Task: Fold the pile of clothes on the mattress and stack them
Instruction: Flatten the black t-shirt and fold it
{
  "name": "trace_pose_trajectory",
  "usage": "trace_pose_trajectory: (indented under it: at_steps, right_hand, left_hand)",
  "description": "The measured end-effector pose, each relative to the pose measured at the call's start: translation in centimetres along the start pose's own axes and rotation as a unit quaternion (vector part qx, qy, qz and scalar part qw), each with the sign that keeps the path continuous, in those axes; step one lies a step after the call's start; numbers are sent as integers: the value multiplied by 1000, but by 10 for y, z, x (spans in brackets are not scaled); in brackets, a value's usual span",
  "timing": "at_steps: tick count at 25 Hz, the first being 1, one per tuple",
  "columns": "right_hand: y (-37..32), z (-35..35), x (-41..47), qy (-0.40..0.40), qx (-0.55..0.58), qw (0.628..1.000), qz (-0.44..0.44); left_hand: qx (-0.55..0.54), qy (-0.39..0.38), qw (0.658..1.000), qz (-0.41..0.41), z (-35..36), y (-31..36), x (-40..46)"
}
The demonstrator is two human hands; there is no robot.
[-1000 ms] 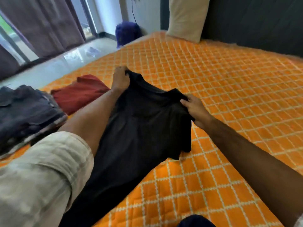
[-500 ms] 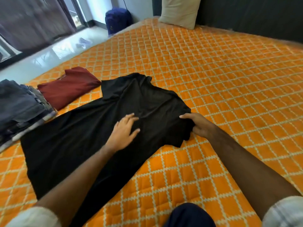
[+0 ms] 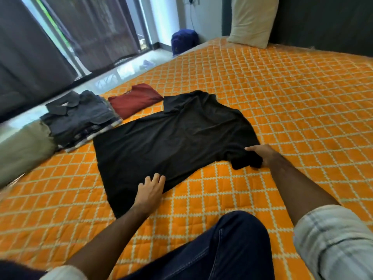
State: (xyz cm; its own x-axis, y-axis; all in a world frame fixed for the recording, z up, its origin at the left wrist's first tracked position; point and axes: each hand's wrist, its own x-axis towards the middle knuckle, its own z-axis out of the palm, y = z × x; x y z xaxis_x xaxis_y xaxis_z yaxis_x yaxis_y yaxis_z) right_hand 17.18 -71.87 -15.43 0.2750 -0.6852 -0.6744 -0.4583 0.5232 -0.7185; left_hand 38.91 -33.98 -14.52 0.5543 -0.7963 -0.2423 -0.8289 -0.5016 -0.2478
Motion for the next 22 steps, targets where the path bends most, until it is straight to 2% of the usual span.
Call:
trace_pose_trajectory:
  at_steps: [2, 5, 8, 11, 13, 15, 18, 22]
  right_hand:
    - [2, 3, -4, 0, 37, 999, -2]
    - [1, 7, -21, 27, 177, 983, -44]
    - [6, 2, -33, 115, 158, 976, -96]
    - [6, -10, -41, 149, 155, 968, -130]
    - [4, -17, -47, 160, 159, 965, -131]
    - [4, -23, -51, 146, 172, 969, -102]
    - [4, -23, -59, 70, 197, 976, -63]
    - [-25, -3, -66, -33, 272, 958, -85]
  left_hand:
    - [0, 10, 1000, -18, 5, -10, -13]
    - [-16, 26, 999, -32, 11, -29, -29]
    - [-85, 47, 994, -55, 19, -44, -48]
    - [-191, 81, 977, -45, 23, -57, -68]
    - [-240, 59, 969, -12, 21, -64, -77]
    - [-247, 10, 968, 47, 20, -73, -83]
    - [-233, -27, 961, 146, 20, -91, -78]
    - [-312, 5, 943, 114, 12, -119, -57]
